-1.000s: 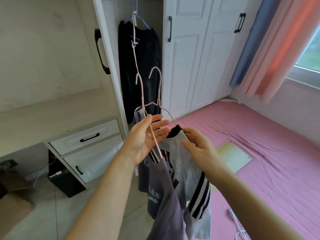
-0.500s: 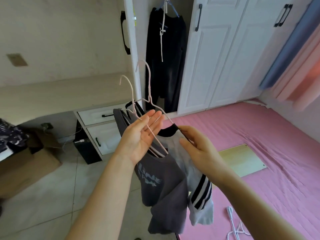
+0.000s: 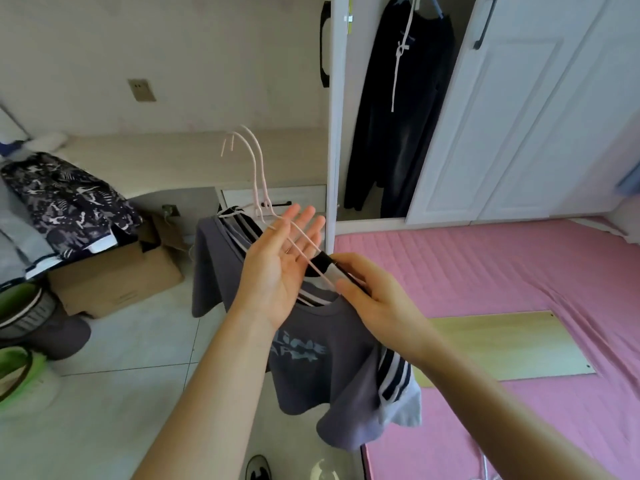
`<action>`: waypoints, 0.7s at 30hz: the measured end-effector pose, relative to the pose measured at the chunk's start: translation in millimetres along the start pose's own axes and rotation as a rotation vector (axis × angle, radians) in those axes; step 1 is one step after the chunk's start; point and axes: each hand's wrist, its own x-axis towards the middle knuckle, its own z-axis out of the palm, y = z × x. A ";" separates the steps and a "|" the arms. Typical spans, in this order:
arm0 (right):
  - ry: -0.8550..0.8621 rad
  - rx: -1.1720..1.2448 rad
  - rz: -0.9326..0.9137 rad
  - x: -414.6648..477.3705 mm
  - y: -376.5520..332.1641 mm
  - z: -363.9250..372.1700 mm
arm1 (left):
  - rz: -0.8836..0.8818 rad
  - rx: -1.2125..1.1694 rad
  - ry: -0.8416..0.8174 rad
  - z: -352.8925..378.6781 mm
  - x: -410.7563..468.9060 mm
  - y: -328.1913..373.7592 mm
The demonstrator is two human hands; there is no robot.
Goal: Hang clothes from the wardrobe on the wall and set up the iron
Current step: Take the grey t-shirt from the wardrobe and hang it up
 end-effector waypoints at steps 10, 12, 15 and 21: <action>-0.214 -0.145 0.070 33.3 3.7 37.3 | 0.267 0.757 0.143 -69.0 -19.5 36.6; -0.240 -0.268 0.063 45.5 0.4 49.4 | 0.294 0.816 0.175 -83.0 -20.9 45.2; -0.218 -0.373 0.023 64.7 -11.0 77.6 | 0.325 0.894 0.205 -101.4 -20.8 59.2; -0.200 -0.576 -0.087 101.3 -28.5 159.2 | 0.355 1.041 0.250 -150.9 -6.7 92.5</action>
